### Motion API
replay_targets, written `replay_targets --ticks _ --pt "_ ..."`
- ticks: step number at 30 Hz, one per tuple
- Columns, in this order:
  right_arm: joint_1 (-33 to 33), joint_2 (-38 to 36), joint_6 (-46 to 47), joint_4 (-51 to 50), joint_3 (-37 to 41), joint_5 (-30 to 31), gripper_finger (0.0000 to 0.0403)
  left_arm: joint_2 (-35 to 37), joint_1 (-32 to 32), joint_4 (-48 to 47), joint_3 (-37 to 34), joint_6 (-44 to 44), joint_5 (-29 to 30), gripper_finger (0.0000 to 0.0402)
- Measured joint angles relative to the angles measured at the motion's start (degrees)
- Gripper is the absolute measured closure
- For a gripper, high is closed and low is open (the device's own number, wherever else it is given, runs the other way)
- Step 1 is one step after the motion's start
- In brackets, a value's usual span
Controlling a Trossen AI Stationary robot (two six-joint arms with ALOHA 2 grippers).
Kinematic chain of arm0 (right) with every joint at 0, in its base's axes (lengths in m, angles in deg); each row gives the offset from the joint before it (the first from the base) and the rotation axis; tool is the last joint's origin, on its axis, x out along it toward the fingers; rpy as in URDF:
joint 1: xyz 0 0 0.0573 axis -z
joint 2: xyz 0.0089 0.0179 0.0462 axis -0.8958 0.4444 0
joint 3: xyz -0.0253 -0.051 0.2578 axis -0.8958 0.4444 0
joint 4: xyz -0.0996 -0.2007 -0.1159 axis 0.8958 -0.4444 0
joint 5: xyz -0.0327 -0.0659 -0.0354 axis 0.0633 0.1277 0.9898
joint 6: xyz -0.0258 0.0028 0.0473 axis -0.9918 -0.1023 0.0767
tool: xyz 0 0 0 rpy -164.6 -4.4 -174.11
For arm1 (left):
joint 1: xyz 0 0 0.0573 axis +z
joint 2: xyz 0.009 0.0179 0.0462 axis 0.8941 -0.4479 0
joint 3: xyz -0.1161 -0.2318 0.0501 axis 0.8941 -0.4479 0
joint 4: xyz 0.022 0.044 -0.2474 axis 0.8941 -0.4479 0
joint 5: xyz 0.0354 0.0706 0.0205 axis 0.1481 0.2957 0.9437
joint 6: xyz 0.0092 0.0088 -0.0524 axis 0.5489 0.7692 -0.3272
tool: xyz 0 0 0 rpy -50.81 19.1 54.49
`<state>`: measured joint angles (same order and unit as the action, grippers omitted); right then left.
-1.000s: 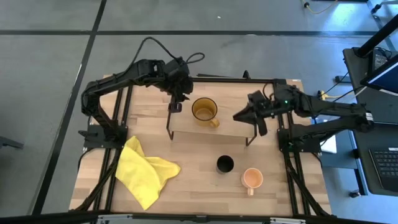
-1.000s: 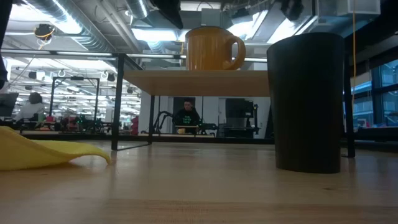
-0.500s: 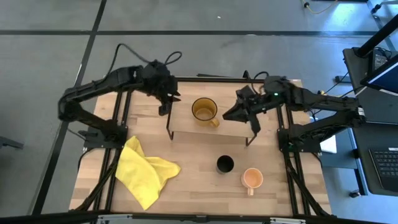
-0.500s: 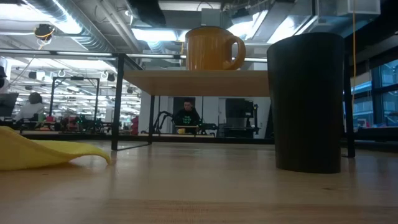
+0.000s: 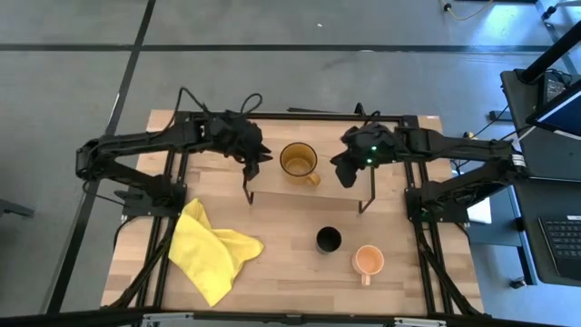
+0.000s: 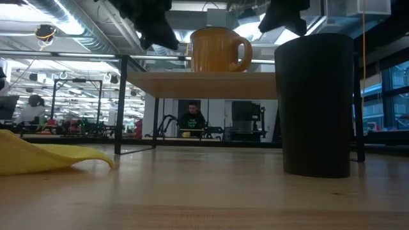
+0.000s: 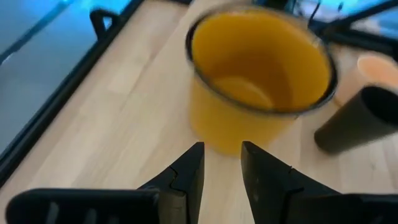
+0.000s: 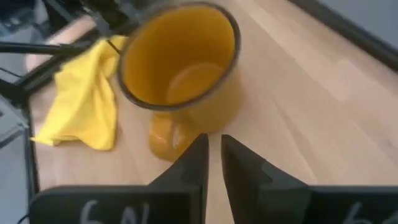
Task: Stack small to large cups/mugs on shelf
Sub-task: Put the yellow mug on the shelf
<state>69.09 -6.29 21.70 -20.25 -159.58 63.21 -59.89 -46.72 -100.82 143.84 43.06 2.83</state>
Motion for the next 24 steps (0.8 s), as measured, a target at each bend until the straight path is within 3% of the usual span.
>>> replay_targets --ticks 4,15,24 --pt "0.0 3.7 1.2 -0.3 0.0 0.2 0.0396 -0.1 -0.2 2.2 -1.3 -2.1 0.1 0.0302" --pt "-0.5 8.7 2.6 3.0 0.0 -2.6 0.0398 -0.3 -0.2 6.4 -2.9 -4.3 0.1 0.0302" --pt "-2.0 8.7 3.2 5.5 0.0 -3.7 0.0400 -6.9 -0.4 13.5 -3.0 -5.7 -2.6 0.0302"
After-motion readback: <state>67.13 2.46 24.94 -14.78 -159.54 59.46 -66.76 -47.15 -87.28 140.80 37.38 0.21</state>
